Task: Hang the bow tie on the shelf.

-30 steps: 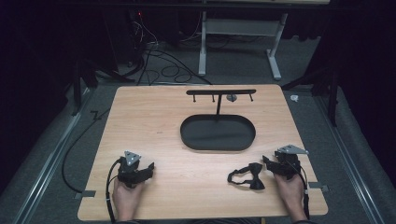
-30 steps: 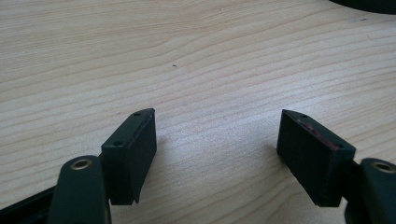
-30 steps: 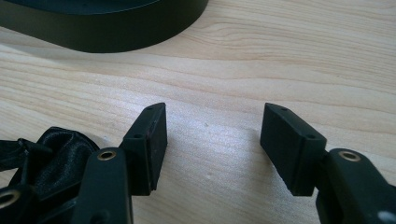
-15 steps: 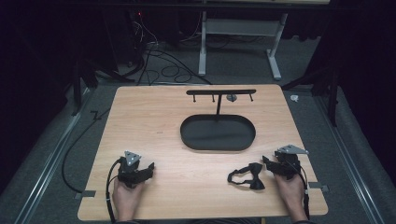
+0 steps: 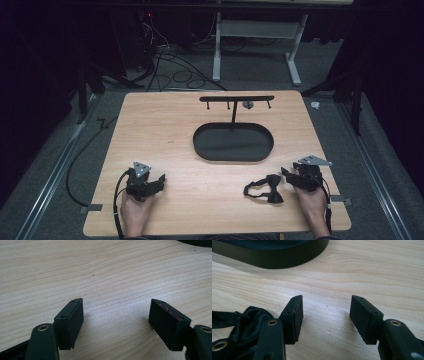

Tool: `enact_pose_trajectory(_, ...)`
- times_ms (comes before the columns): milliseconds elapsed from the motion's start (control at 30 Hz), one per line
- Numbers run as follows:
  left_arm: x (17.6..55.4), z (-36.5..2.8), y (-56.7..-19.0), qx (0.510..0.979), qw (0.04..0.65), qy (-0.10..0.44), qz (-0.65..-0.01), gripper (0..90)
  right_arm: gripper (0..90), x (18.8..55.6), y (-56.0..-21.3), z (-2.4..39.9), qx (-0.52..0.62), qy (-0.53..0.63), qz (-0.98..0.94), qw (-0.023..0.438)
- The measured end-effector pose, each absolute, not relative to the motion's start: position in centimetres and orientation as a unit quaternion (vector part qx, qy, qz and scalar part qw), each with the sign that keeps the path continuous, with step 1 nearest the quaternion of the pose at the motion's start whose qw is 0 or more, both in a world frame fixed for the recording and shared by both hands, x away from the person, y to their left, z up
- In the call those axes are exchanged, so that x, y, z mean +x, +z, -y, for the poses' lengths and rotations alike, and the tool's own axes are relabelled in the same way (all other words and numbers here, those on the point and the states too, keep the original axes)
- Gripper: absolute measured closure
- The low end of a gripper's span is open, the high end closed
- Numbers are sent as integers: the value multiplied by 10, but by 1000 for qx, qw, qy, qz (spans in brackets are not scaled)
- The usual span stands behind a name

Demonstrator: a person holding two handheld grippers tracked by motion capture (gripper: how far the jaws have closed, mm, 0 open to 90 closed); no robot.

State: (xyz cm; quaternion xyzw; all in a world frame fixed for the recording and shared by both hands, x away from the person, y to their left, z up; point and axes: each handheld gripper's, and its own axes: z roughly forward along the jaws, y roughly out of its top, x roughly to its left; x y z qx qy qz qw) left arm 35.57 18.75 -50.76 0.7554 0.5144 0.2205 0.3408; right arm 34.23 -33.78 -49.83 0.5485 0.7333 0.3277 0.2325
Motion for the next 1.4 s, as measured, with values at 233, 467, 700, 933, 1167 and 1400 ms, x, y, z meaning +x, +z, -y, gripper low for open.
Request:
enact_pose_trajectory(233, 356, -188, -508, 755, 341, 221, -514, 285, 490, 335, -489, 337, 537, 350, -735, 221)
enact_pose_trajectory(467, 356, -187, -508, 755, 341, 221, -514, 286, 528, 324, -474, 329, 508, 378, -743, 218)
enact_pose_trajectory(700, 356, -188, -508, 756, 341, 221, -514, 285, 536, 319, -469, 320, 488, 397, -754, 191)
enact_pose_trajectory(933, 356, -188, -508, 755, 342, 221, -514, 286, 537, 319, -465, 304, 457, 412, -770, 169)
enact_pose_trajectory(1167, 356, -188, -508, 755, 342, 221, -514, 285, 537, 320, -465, 289, 435, 413, -784, 158)
enact_pose_trajectory(1400, 356, -187, -508, 756, 340, 221, -514, 285, 536, 321, -468, 277, 418, 406, -799, 149)
